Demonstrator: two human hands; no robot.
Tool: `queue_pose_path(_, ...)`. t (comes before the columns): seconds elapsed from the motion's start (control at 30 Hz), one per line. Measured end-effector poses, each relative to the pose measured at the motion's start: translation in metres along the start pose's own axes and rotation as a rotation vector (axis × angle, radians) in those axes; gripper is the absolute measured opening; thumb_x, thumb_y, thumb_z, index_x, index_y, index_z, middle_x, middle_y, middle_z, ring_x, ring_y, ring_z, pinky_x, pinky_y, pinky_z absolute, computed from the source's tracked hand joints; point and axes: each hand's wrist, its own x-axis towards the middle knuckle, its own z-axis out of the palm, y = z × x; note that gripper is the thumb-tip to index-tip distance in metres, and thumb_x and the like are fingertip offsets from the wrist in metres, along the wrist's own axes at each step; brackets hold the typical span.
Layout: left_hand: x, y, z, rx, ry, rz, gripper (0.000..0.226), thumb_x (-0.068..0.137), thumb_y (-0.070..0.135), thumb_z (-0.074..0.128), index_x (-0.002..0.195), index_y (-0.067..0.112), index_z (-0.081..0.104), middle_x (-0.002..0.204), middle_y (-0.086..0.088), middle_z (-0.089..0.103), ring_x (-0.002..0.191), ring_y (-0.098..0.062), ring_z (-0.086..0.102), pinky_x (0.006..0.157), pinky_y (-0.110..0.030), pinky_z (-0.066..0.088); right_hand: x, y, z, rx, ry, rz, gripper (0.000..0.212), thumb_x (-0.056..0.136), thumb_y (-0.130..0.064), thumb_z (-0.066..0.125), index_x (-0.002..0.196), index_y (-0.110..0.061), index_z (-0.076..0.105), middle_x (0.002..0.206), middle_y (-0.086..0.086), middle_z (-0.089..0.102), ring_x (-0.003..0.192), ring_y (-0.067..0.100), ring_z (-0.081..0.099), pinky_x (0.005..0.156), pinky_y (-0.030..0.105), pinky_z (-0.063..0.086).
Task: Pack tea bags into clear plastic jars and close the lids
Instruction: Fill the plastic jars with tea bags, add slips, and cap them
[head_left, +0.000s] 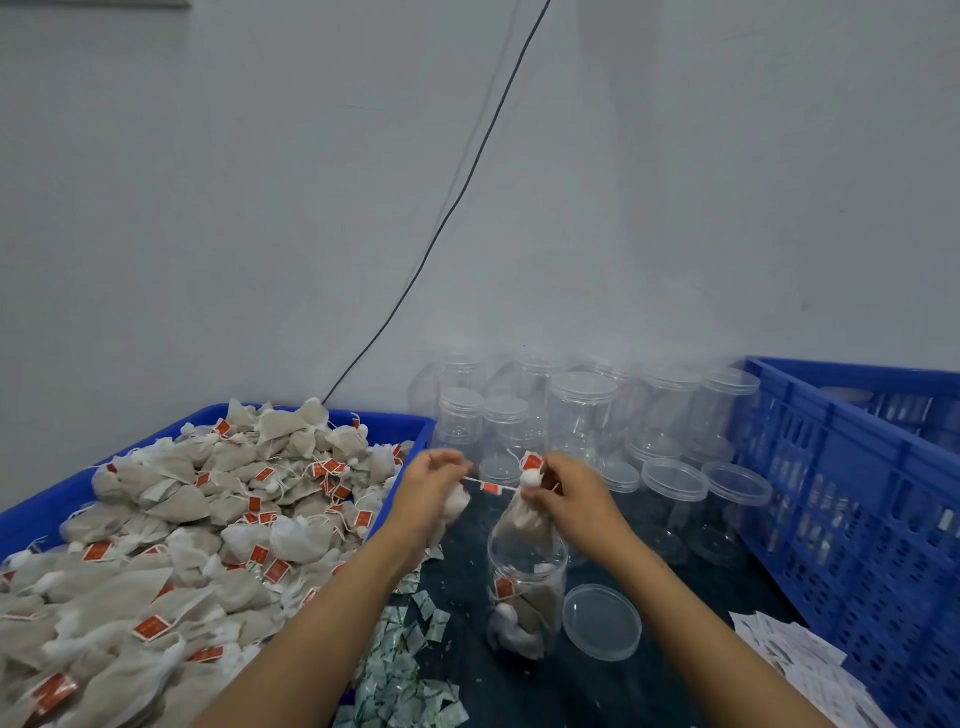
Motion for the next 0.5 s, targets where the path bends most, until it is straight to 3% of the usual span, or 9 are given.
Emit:
queue_pose_path(0.1, 0.007, 0.010, -0.016, 0.175, 0.403, 0.215, 0.012, 0.094, 0.009, 0.054, 0.105, 0.014, 0.054, 0.109, -0.006, 0.058, 0.090, -0.022, 0.056, 0.071, -0.033, 0.046, -0.005, 0.005, 0.002, -0.151, -0.177, -0.069, 0.026, 0.089, -0.010, 0.062, 0.105, -0.025, 0.048, 0.097, -0.003, 0.062, 0.088, 0.019, 0.062, 0.075, 0.034, 0.054)
queue_pose_path(0.17, 0.010, 0.013, -0.035, 0.388, 0.678, 0.323, 0.011, 0.093, 0.012, 0.052, 0.102, 0.018, 0.049, 0.103, -0.001, 0.057, 0.086, -0.020, 0.055, 0.069, -0.034, 0.042, -0.007, 0.007, 0.006, -0.318, -0.232, -0.125, 0.024, 0.089, -0.013, 0.062, 0.105, -0.028, 0.053, 0.099, -0.002, 0.065, 0.086, 0.019, 0.063, 0.078, 0.039, 0.054)
queue_pose_path(0.23, 0.011, 0.008, -0.055, 0.517, 0.833, 0.330, 0.012, 0.094, 0.014, 0.052, 0.104, 0.015, 0.047, 0.104, -0.005, 0.055, 0.083, -0.019, 0.052, 0.065, -0.032, 0.036, -0.007, 0.009, 0.010, -0.460, -0.309, -0.133, 0.014, 0.087, -0.022, 0.066, 0.099, -0.026, 0.062, 0.099, -0.001, 0.067, 0.088, 0.019, 0.062, 0.080, 0.037, 0.053)
queue_pose_path(0.33, 0.013, -0.010, -0.083, 0.677, 0.893, 0.180, 0.026, 0.092, 0.012, 0.056, 0.114, 0.003, 0.048, 0.115, -0.019, 0.053, 0.095, -0.029, 0.052, 0.071, -0.038, 0.040, -0.003, 0.008, 0.014, -0.602, -0.425, -0.145, 0.012, 0.085, -0.026, 0.068, 0.093, -0.019, 0.070, 0.098, -0.001, 0.069, 0.091, 0.019, 0.062, 0.083, 0.032, 0.047)
queue_pose_path(0.43, 0.014, -0.032, -0.107, 0.852, 0.805, -0.042, 0.037, 0.091, 0.010, 0.054, 0.123, -0.005, 0.043, 0.129, -0.029, 0.045, 0.114, -0.042, 0.046, 0.090, -0.049, 0.041, 0.001, 0.005, 0.017, -0.682, -0.457, -0.176, 0.011, 0.085, -0.021, 0.067, 0.093, -0.018, 0.073, 0.099, -0.001, 0.069, 0.095, 0.019, 0.060, 0.087, 0.033, 0.036)
queue_pose_path(0.5, 0.015, -0.047, -0.120, 0.935, 0.719, -0.146, 0.041, 0.089, 0.007, 0.053, 0.127, -0.005, 0.042, 0.134, -0.029, 0.041, 0.119, -0.044, 0.042, 0.097, -0.050, 0.039, 0.003, 0.002, 0.018, -0.717, -0.469, -0.190, 0.011, 0.085, -0.020, 0.066, 0.093, -0.018, 0.073, 0.098, -0.001, 0.071, 0.096, 0.020, 0.061, 0.092, 0.035, 0.035)
